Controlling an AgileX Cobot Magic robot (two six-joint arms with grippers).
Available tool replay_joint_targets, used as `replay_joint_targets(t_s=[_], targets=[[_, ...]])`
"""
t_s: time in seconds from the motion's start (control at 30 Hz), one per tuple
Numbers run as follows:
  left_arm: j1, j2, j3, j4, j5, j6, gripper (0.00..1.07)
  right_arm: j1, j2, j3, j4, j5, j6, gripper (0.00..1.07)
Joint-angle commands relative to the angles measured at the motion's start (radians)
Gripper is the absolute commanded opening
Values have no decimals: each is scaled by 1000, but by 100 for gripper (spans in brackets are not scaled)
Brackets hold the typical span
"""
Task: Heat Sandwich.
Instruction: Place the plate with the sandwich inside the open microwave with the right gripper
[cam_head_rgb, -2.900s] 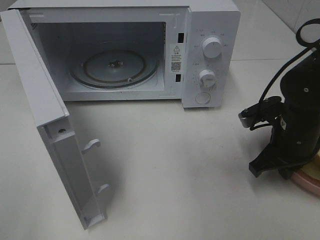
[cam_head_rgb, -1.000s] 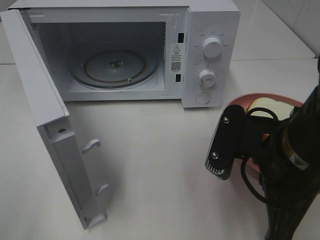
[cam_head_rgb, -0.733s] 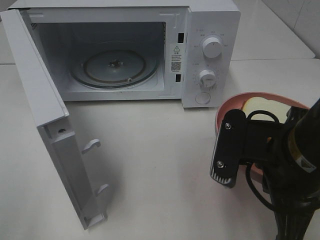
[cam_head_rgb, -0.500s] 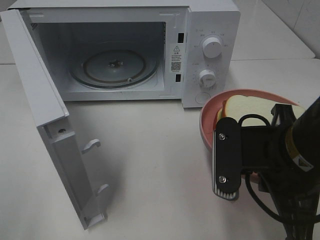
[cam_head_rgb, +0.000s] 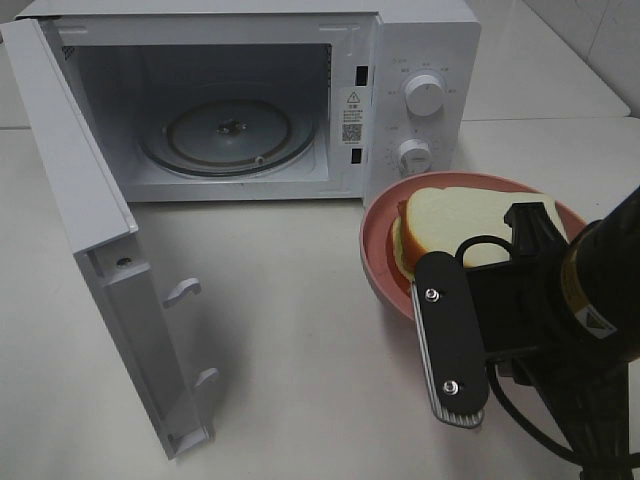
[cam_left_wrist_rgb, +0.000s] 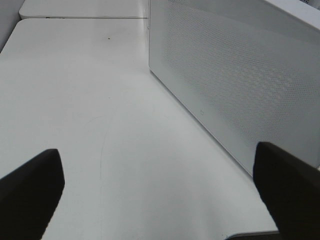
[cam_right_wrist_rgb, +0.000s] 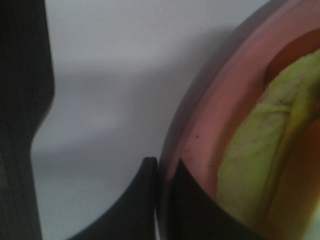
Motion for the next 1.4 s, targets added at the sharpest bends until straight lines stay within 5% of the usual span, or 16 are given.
replay_joint_targets(t_s=[0.03, 0.8, 1.4], targets=[[5, -25, 4, -6, -9, 0, 97, 7, -8, 1, -21, -30, -37, 1], [5, -25, 4, -6, -9, 0, 97, 3, -8, 1, -18, -105, -289, 0], [5, -25, 4, -6, -9, 0, 97, -146, -5, 1, 34, -260, -604, 0]])
